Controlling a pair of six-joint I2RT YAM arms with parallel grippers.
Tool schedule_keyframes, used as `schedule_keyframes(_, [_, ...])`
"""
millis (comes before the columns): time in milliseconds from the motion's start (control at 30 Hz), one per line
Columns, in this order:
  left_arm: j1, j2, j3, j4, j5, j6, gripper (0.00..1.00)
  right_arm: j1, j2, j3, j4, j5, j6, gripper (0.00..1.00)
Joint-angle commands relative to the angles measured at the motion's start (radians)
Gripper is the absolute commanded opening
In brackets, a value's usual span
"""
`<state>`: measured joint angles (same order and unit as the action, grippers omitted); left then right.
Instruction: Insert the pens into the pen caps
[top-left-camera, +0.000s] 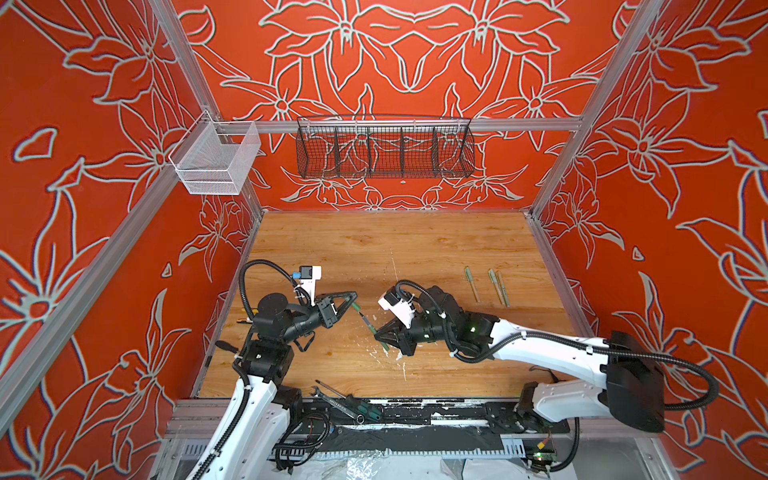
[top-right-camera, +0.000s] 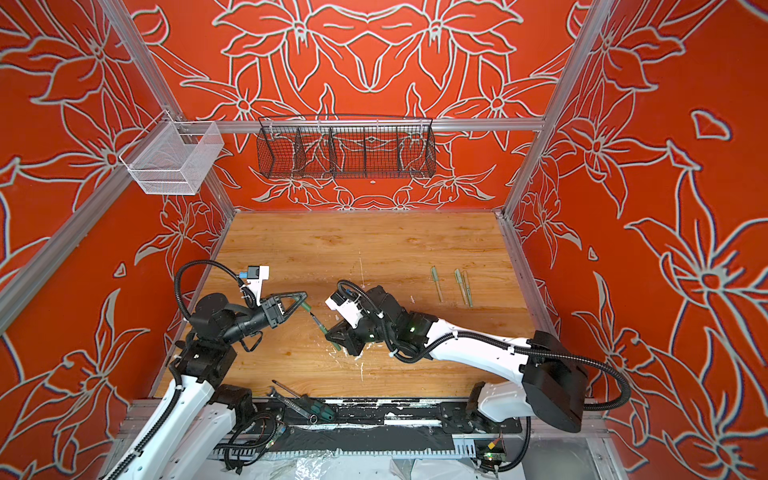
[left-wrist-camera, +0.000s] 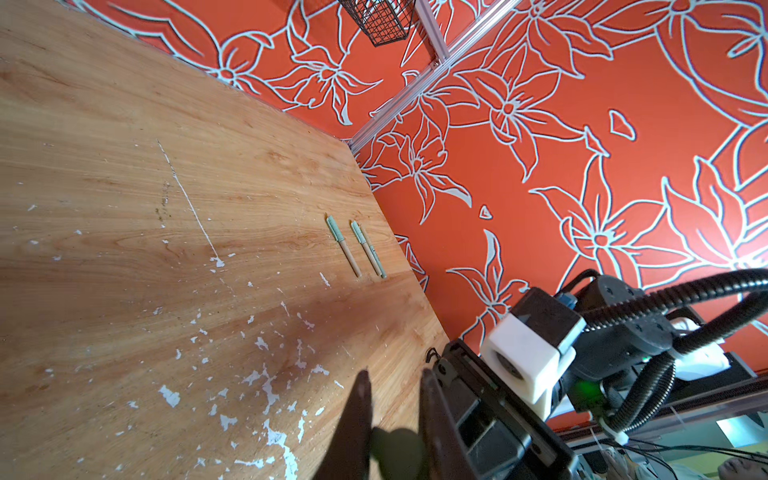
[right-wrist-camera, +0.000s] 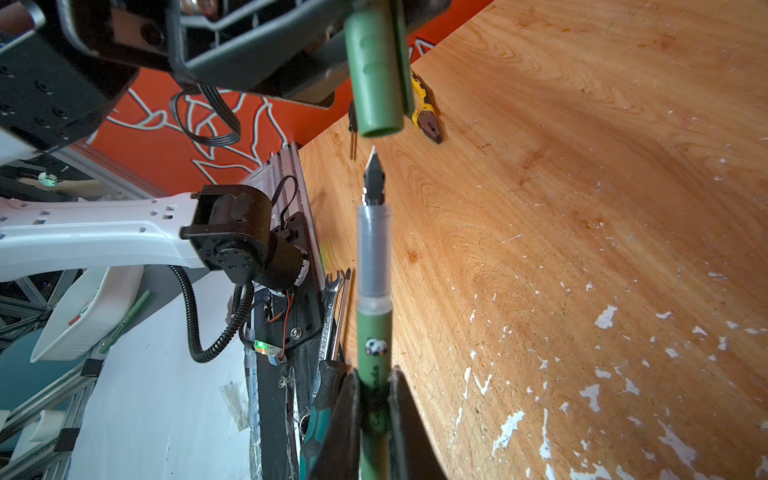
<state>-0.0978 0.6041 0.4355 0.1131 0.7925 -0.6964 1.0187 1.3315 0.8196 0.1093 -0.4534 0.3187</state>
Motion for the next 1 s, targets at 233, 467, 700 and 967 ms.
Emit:
schedule_keyframes(233, [0.007, 0.006, 0.006, 0.039, 0.051, -0.007, 0.0, 0.003, -0.004, 0.016, 0.014, 0.01, -0.016, 0.0])
schedule_keyframes(467, [0.007, 0.038, -0.004, 0.099, 0.1, -0.041, 0.0, 0.004, -0.005, 0.018, 0.016, 0.013, -0.017, 0.0])
schedule_keyframes(700, [0.007, 0.045, -0.012, 0.104, 0.104, -0.045, 0.0, 0.003, -0.021, 0.019, 0.009, 0.022, -0.025, 0.0])
schedule_keyframes(967, [0.007, 0.039, -0.006, 0.08, 0.086, -0.029, 0.0, 0.001, -0.029, 0.016, 0.001, 0.03, -0.027, 0.0])
